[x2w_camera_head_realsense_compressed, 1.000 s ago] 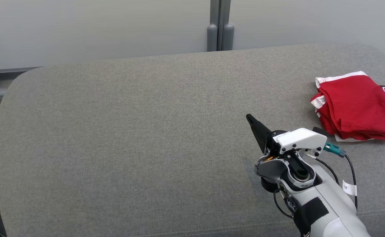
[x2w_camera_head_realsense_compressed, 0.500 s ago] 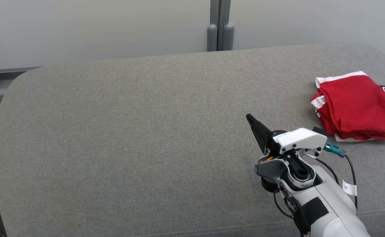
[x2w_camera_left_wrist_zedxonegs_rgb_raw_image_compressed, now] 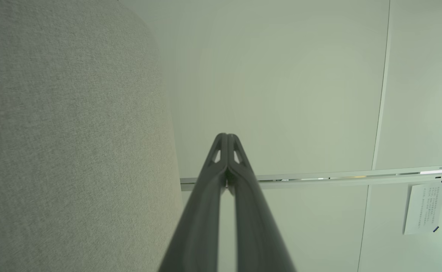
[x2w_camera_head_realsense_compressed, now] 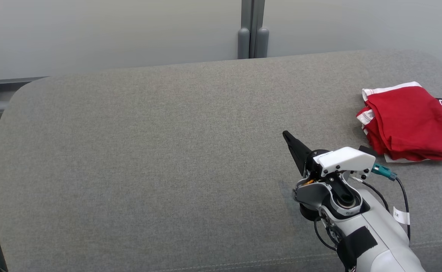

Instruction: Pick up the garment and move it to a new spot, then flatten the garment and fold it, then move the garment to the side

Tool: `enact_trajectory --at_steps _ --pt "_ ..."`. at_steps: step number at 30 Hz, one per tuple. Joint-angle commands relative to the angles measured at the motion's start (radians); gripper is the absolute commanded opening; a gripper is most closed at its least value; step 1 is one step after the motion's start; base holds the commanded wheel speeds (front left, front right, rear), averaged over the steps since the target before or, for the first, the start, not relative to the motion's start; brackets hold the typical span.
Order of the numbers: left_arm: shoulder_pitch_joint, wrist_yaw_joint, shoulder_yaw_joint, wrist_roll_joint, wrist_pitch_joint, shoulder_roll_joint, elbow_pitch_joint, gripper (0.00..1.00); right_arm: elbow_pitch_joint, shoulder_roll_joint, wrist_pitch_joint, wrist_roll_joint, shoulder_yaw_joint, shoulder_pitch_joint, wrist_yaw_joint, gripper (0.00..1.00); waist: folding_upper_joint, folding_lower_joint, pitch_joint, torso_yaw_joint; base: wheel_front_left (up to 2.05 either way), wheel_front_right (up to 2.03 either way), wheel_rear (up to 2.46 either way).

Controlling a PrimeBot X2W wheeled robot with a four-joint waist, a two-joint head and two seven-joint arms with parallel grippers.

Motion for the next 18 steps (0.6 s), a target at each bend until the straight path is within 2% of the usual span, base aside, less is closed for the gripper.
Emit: enact_trajectory --at_steps 1,18 --pt "-0.010 0.001 0.001 -0.013 0.002 0.000 -0.003 0.00 0.002 -0.003 0.001 0.005 0.001 -0.006 0.000 0.00 0.0000 0.0000 0.000 0.000 0.00 0.00 0.00" --pt "-0.010 0.001 0.001 -0.013 0.001 0.000 -0.003 0.00 0.002 -0.003 0.001 0.004 0.001 -0.006 0.000 0.00 0.0000 0.0000 0.000 0.000 0.00 0.00 0.00"
